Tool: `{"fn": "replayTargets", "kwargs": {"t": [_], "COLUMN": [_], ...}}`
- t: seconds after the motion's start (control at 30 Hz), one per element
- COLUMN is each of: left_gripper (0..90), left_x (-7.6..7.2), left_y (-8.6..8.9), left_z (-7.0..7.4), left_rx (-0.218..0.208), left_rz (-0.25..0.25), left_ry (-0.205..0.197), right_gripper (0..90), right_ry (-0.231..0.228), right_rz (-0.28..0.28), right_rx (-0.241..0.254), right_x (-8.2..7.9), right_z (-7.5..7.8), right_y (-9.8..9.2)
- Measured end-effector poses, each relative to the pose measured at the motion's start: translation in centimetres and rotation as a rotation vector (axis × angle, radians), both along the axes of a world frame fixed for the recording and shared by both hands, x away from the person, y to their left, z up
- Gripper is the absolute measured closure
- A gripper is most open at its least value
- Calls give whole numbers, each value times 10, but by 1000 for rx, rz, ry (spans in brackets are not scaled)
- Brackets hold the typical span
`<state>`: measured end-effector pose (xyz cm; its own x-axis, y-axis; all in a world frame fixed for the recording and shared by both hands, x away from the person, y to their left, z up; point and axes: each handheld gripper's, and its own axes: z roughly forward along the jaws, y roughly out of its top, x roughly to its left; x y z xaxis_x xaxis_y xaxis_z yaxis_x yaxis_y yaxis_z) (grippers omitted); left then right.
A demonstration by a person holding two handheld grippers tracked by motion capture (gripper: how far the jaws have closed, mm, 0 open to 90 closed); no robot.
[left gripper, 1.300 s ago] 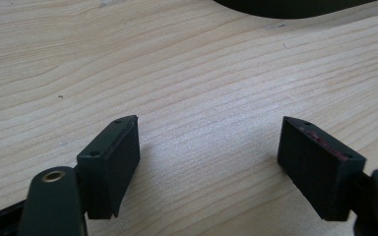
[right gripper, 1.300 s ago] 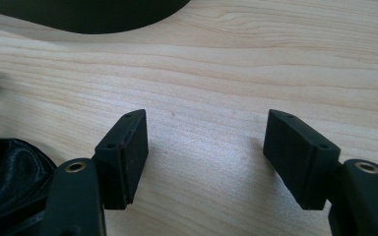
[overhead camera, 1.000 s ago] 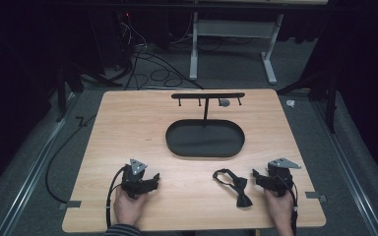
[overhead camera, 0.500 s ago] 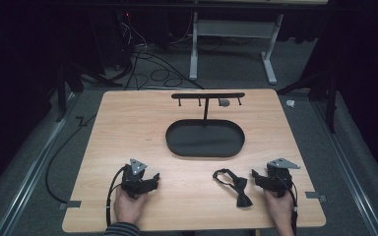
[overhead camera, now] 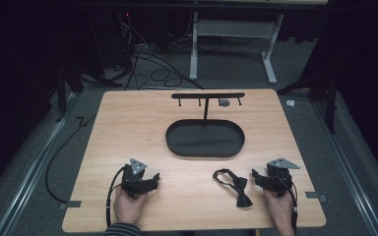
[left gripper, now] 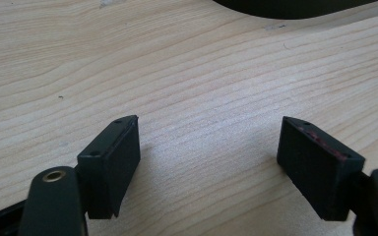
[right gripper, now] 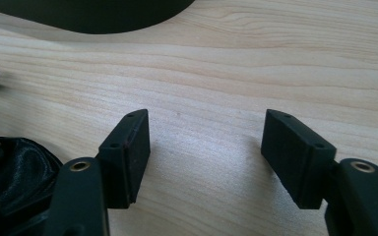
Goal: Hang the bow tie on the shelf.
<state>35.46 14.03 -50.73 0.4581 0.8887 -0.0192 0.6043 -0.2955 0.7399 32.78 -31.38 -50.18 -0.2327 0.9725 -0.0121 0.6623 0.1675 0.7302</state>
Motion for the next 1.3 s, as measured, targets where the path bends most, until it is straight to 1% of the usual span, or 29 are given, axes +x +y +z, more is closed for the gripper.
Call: {"fn": "replayTargets", "kwargs": {"t": [0.03, 0.07, 0.1, 0.13, 0.17, 0.27, 0.37, 0.4, 0.47, 0.5, 0.53, 0.63, 0.7, 0.73, 0.77, 0.83, 0.97, 1.07, 1.1, 1.2, 1.23, 1.27, 1.3], "left_gripper": [247, 247, 247, 247, 247, 247, 248, 248, 248, 248, 248, 248, 248, 248, 248, 248, 248, 248, 248, 248, 248, 248, 248], "left_x": [0, 0, 0, 0, 0, 0, 0, 0, 0, 0, 0, 0, 0, 0, 0, 0, 0, 0, 0, 0, 0, 0, 0], "left_y": [0, 0, 0, 0, 0, 0, 0, 0, 0, 0, 0, 0, 0, 0, 0, 0, 0, 0, 0, 0, 0, 0, 0], "left_z": [0, 0, 0, 0, 0, 0, 0, 0, 0, 0, 0, 0, 0, 0, 0, 0, 0, 0, 0, 0, 0, 0, 0], "left_rx": [0, 0, 1, 1, 1, 0, 0, 0, -1, -1, -1, -1, -1, -1, -1, -1, -1, -1, -1, -1, -1, -1, -1], "left_rz": [0, 0, 0, 0, 0, 1, 3, 3, 3, 3, 3, 3, 3, 3, 3, 3, 3, 3, 3, 3, 3, 3, 3], "left_ry": [0, 0, 0, 0, 0, 0, 0, 0, 0, 1, 1, 1, 1, 0, 0, 0, 1, 1, 0, 0, 1, 0, 0], "right_gripper": [380, 387, 406, 406, 430, 446, 454, 456, 461, 484, 484, 505, 508, 508, 504, 504, 515, 517, 517, 515, 515, 513, 512], "right_ry": [5, 1, 1, 1, -2, 4, -12, -37, -50, -52, -52, -56, -69, -69, -68, -71, -65, -69, -72, -60, -60, -57, -52], "right_rz": [-3, -3, -11, -11, -13, -5, 1, 11, 18, 25, 25, 50, 61, 61, 62, 67, 83, 91, 102, 121, 121, 141, 145], "right_rx": [3, 12, 38, 38, 57, 71, 80, 88, 91, 95, 95, 113, 126, 126, 145, 154, 151, 148, 149, 158, 158, 162, 165], "right_x": [0, 0, 0, 0, 0, 0, -4, -7, -10, -11, -11, -15, -19, -19, -20, -22, -27, -29, -29, -30, -30, -29, -29], "right_z": [0, 0, 1, 1, 1, 2, 5, 9, 14, 15, 15, 19, 20, 20, 20, 20, 23, 26, 27, 31, 31, 33, 34], "right_y": [-1, -2, -5, -5, -7, -8, -7, -7, -5, -3, -3, 0, 1, 1, 0, 0, 1, 2, 2, 7, 7, 10, 12]}}
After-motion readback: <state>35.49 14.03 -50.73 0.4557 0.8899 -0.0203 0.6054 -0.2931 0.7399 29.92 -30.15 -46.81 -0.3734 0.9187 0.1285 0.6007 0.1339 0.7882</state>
